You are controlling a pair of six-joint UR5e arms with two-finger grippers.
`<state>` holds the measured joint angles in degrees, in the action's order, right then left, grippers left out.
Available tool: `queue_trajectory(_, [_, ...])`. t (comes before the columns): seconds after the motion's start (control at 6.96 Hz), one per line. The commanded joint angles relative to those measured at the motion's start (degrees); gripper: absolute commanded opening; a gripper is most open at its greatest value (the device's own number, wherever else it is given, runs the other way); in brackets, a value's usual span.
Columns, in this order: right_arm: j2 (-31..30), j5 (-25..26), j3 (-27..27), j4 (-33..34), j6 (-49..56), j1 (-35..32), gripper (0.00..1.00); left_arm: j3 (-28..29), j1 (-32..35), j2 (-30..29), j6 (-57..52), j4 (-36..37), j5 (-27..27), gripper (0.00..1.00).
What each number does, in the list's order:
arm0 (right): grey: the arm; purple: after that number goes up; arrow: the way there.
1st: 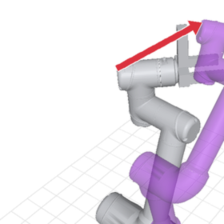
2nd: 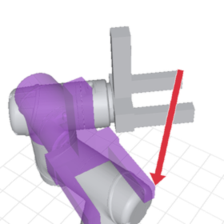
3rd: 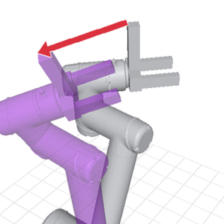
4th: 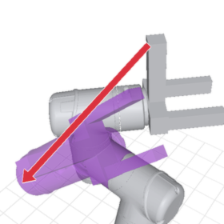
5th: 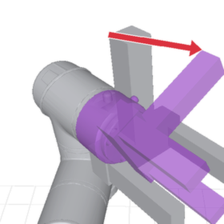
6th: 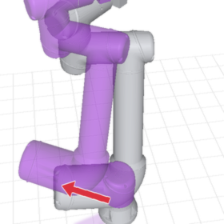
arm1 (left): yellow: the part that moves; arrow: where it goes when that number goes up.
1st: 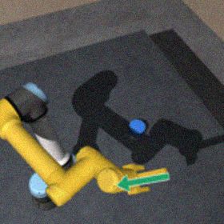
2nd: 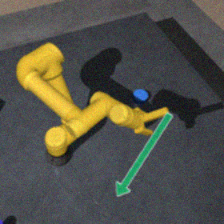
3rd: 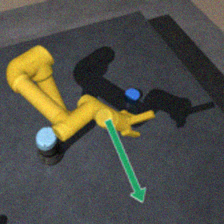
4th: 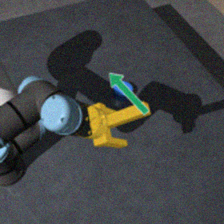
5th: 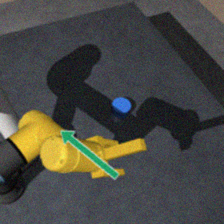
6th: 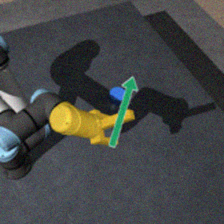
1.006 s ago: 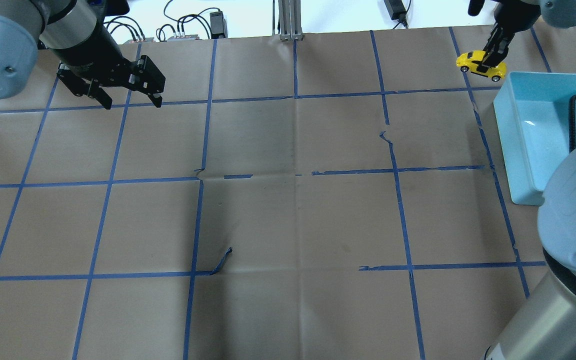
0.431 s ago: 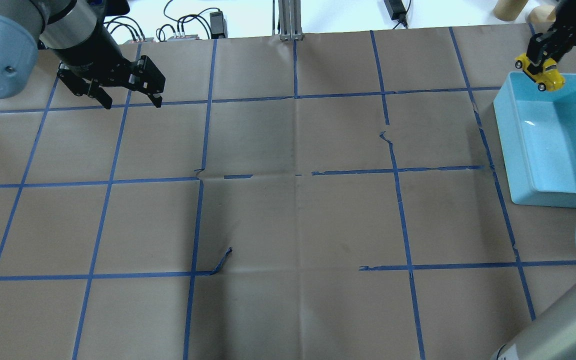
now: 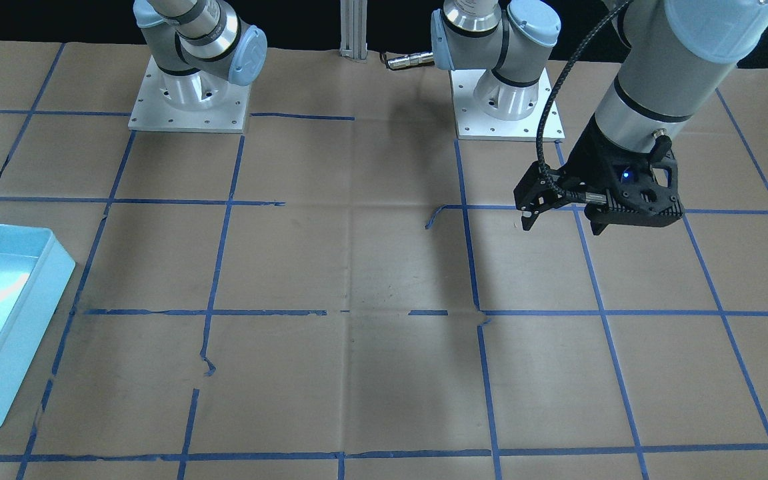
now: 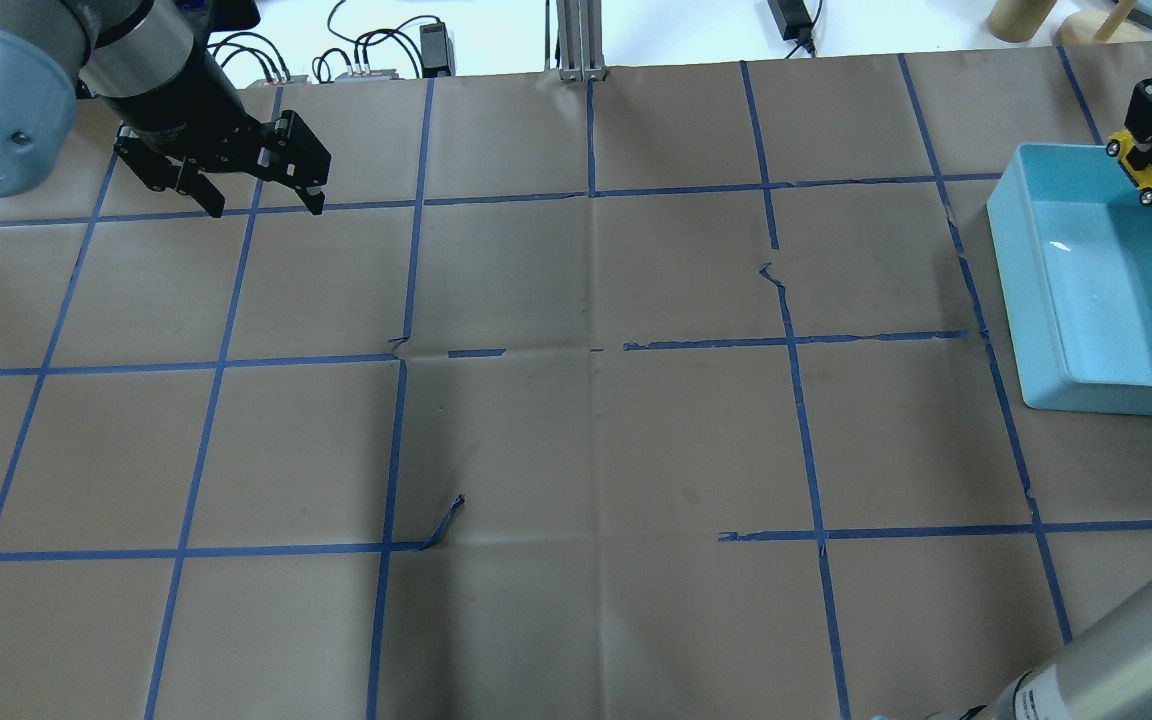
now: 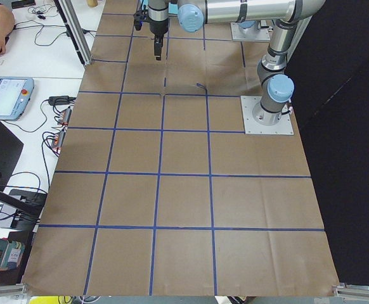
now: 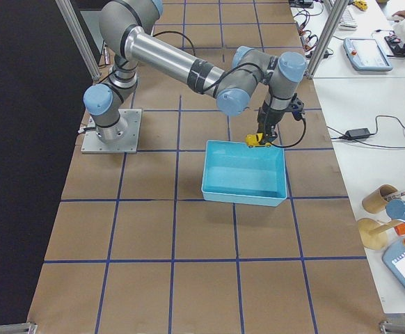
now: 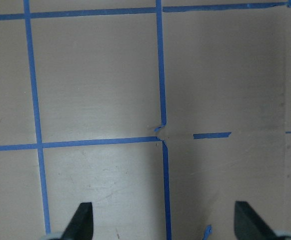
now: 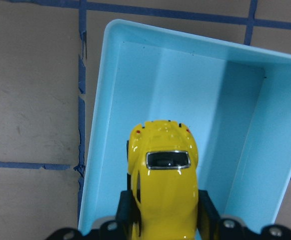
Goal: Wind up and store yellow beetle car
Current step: 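Lift the car with the right gripper and carry it into the bin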
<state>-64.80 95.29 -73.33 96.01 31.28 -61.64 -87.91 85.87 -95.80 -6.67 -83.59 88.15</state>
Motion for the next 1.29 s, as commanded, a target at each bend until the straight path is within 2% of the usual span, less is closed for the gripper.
queue_trajectory(0.0, [-3.47, -0.81, -7.30, 3.89, -2.09, 3.00, 0.09, 0.01, 0.00, 0.00, -0.01, 0.00, 0.00, 1.00])
queue_trajectory(0.29, [-9.88, -3.53, -21.08, 17.82, -1.67, 4.94, 0.13, 0.02, 0.00, 0.00, 0.34, 0.00, 0.00, 1.00])
queue_trajectory(0.43, [-10.43, -4.23, -24.98, 19.81, -1.32, 6.60, 0.15, 0.02, 0.00, 0.26, 0.78, -0.09, 0.09, 1.00])
queue_trajectory(0.72, [-9.82, -5.29, -26.76, 20.35, 1.49, 8.02, 0.15, 0.01, 0.00, 0.71, 0.69, -0.09, 0.26, 1.00])
queue_trajectory(1.01, [-7.12, -5.29, -30.45, 28.75, 1.41, 8.11, 0.16, -0.07, 0.00, 0.79, 0.69, -0.09, 0.09, 1.00])
queue_trajectory(1.15, [-5.44, -5.21, -30.46, 31.06, 1.50, 8.20, 0.18, 0.01, 0.00, 0.53, 0.69, -0.09, 0.09, 1.00])
